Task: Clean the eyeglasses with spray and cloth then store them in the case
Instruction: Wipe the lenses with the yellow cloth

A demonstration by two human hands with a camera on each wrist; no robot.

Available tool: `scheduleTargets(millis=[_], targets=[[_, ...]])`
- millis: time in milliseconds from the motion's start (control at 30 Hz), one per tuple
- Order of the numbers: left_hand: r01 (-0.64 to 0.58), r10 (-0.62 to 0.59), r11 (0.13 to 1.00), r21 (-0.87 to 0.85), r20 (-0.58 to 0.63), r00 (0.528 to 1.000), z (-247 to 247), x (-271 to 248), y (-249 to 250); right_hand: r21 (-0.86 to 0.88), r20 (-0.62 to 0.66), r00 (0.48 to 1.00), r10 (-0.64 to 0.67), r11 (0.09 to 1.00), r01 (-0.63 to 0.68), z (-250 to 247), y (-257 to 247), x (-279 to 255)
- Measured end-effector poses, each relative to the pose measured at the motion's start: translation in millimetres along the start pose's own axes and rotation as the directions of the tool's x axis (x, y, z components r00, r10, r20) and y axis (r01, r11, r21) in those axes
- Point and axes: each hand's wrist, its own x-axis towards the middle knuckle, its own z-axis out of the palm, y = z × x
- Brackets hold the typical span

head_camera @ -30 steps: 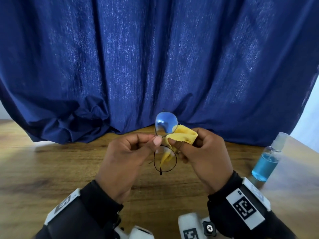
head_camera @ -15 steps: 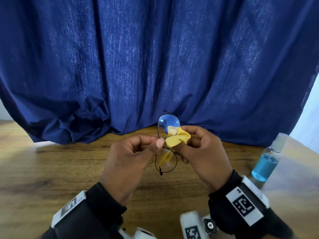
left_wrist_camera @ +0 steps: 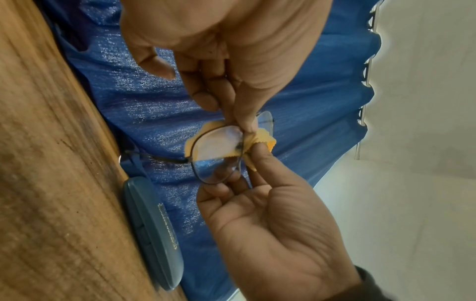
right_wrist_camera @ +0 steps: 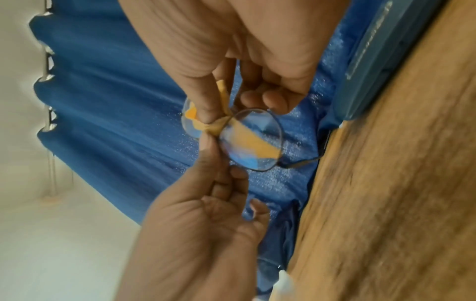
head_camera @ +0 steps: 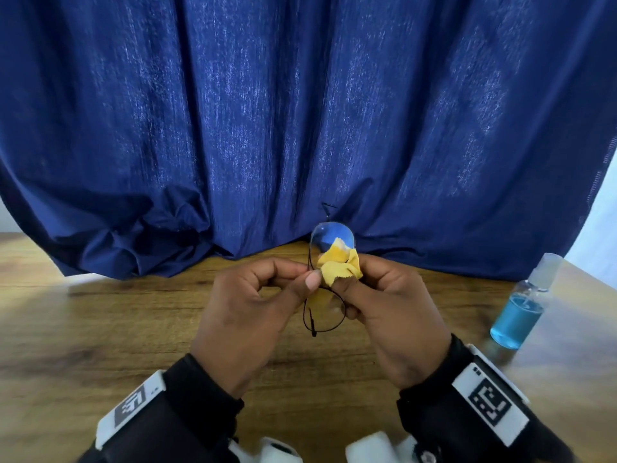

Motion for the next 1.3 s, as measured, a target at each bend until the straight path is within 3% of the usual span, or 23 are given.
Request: scheduleTargets(millis=[267,433,567,833,1033,1300], targets=[[-0.003,0.004,1.000,0.012,-0.003,1.000,0,-1,1,0.189,-0.006,0.991,0.132,0.974,-0.128,0,3,4],[0.098,-0.094,0.988,-0.123,0.042,0.995,4,-2,1,0.183,0.055,0.996,0.067,0.980,-0.076,-1,2,5],[0.156,-0.143,0.964,-0.217,0.077,0.987,4,-1,4,0.114,0.030,0.999,0.029,0.993,-0.033,-3,3,8],[0.186,-0.152,0.940,-0.286,0.135,0.979,1,2,7,0.122,0.065,0.996,-0.057,0.991,0.049,-6,-1,11],[0.176,-0.138,0.931,-0.321,0.137,0.981,2,1,11,-0.015,-0.088,0.993,-0.076,0.997,0.075,-6,3,13],[0.156,-0.121,0.939,-0.306,0.131,0.984,2,1,9,0.020,0.100,0.989,-0.111,0.994,0.110,-8,0,9]])
